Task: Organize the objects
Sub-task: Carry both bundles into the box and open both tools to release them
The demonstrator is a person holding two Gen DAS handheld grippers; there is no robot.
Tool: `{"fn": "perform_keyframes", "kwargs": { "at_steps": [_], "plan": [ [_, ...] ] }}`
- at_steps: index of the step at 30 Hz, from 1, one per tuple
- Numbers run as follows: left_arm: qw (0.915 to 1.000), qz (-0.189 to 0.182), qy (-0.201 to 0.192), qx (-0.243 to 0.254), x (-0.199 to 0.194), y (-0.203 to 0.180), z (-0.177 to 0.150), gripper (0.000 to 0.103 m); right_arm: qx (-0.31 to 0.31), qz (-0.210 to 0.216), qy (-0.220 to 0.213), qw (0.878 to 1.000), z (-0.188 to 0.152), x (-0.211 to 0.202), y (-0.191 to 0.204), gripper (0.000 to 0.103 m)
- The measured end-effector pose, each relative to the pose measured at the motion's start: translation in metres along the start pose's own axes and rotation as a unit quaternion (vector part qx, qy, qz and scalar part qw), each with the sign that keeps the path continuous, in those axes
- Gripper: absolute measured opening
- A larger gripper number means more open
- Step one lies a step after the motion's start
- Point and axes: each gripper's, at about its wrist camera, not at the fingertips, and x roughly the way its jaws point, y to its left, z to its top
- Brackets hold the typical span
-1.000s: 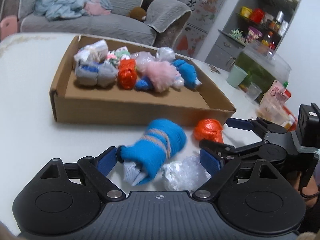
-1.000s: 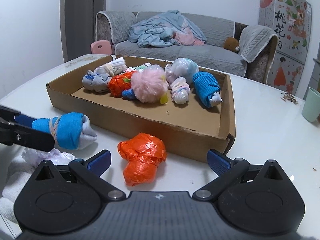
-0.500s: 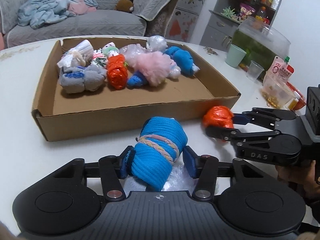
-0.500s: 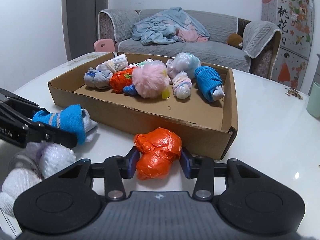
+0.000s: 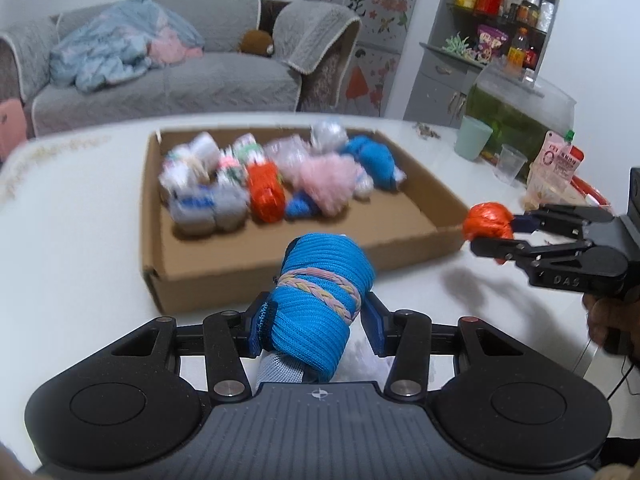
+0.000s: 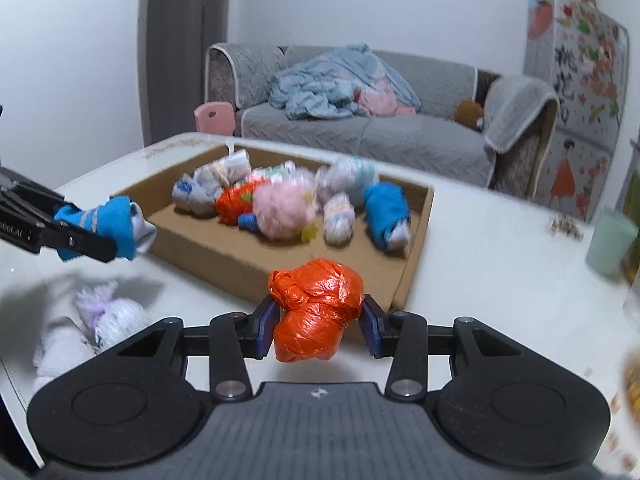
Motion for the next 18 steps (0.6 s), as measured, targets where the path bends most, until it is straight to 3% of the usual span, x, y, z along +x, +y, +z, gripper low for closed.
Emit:
{"fn": "perform_keyframes", "kwargs": {
  "at_steps": [5, 10, 13, 18],
  "plan": [
    [0.9984, 0.029, -0.018, 0.046, -0.020, 0.014, 0.036, 0.054, -0.070, 0.011, -0.028, 0.997, 0.039, -0.007, -0.002, 0.040],
    [0.9935, 0.050, -0.011, 0.102, -0.019, 0.020, 0.075, 0.054, -0.155, 0.038, -0.044, 0.986, 0.080, 0.005, 0.021, 0.040],
    [0.9854, 0.055, 0.005, 0.161, -0.011, 0.015, 0.091, 0.054, -0.201, 0.059, -0.041, 0.977, 0.098, 0.020, 0.040, 0.040],
    [0.9714, 0.029, 0.039, 0.232, 0.009, 0.011, 0.096, 0.054, -0.257, 0.099, -0.022, 0.961, 0.113, 0.049, 0.065, 0.040]
  ]
}}
